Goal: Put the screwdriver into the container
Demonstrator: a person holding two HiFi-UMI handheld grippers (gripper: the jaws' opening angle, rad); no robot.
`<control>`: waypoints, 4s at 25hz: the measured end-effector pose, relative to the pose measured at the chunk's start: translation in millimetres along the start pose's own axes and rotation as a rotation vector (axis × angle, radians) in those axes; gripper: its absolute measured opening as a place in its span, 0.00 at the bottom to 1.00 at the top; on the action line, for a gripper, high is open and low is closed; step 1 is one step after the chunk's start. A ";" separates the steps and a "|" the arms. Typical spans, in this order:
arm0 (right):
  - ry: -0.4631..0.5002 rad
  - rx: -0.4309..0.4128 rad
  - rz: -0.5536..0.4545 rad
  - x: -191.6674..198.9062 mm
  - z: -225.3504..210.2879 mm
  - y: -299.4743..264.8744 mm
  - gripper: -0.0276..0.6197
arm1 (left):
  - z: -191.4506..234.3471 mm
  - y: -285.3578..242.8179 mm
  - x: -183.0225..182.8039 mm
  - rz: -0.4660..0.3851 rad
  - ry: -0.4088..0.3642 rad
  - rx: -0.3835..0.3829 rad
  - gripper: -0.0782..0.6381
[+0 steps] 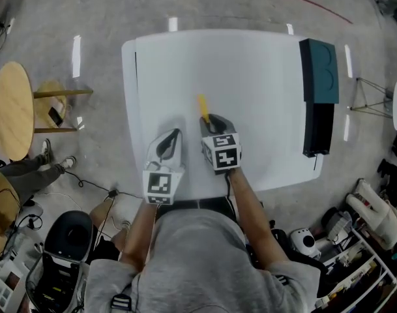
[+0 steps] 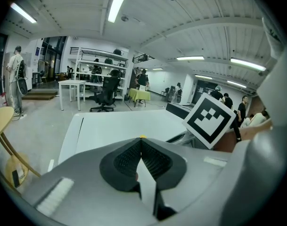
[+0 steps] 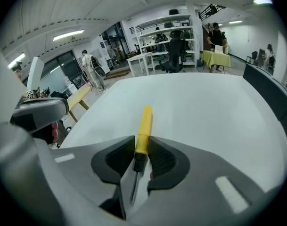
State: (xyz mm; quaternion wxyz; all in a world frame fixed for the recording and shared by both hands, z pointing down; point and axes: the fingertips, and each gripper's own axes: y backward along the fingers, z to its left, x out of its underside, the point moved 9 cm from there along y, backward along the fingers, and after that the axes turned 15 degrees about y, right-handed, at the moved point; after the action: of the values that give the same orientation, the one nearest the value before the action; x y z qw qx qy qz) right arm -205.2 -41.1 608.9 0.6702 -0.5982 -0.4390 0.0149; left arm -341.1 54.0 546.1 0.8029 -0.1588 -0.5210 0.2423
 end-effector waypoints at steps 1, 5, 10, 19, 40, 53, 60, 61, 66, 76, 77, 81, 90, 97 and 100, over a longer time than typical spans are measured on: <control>-0.001 0.001 0.000 -0.1 0.4 -0.5 0.19 | 1.3 0.0 0.2 0.000 0.002 0.001 0.12; -0.014 -0.005 -0.006 0.3 0.0 -0.6 0.17 | 2.8 0.5 -0.1 -0.001 0.001 0.006 0.12; -0.037 -0.009 -0.008 1.2 -0.5 0.4 0.17 | 1.8 4.3 -1.5 -0.010 -0.004 0.018 0.13; -0.017 0.027 -0.109 -10.0 8.3 37.1 0.16 | -11.7 17.3 -11.9 -0.050 -0.036 0.052 0.12; -0.099 0.269 -0.360 14.9 8.5 201.5 0.17 | -99.9 42.3 -40.1 -0.134 -0.163 0.258 0.12; -0.222 0.445 -0.416 66.4 15.0 259.9 0.17 | -158.4 31.4 -29.1 -0.075 -0.260 0.462 0.12; -0.282 0.518 -0.431 92.7 11.0 279.3 0.17 | -184.4 26.6 -15.7 -0.033 -0.304 0.537 0.12; -0.287 0.523 -0.433 94.8 10.8 280.9 0.17 | -186.6 26.4 -14.3 -0.029 -0.310 0.542 0.12; -0.305 0.532 -0.442 102.4 5.7 287.7 0.17 | -198.4 23.8 -9.7 -0.015 -0.325 0.554 0.13; -0.309 0.502 -0.469 113.3 -14.0 296.3 0.17 | -216.0 17.5 -8.3 -0.023 -0.325 0.520 0.13; -0.308 0.501 -0.472 114.7 -17.5 298.5 0.17 | -219.4 16.5 -8.4 -0.025 -0.326 0.518 0.13; -0.301 0.493 -0.474 119.6 -35.5 305.4 0.17 | -235.4 7.8 -8.6 -0.032 -0.324 0.502 0.12; -0.297 0.482 -0.462 138.0 -83.9 325.7 0.17 | -280.8 -17.7 -4.7 -0.030 -0.317 0.489 0.13; -0.294 0.468 -0.449 151.8 -130.2 333.7 0.17 | -312.6 -48.4 -1.2 -0.024 -0.308 0.470 0.13; -0.289 0.450 -0.434 158.0 -151.0 334.6 0.17 | -325.3 -62.1 -0.4 -0.022 -0.299 0.459 0.13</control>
State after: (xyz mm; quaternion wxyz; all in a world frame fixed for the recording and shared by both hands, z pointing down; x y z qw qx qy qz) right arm 152.5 20.9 441.6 0.7038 -0.3199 -0.6321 0.0529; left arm -30.1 1.2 445.0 0.7347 0.0704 -0.5668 0.3661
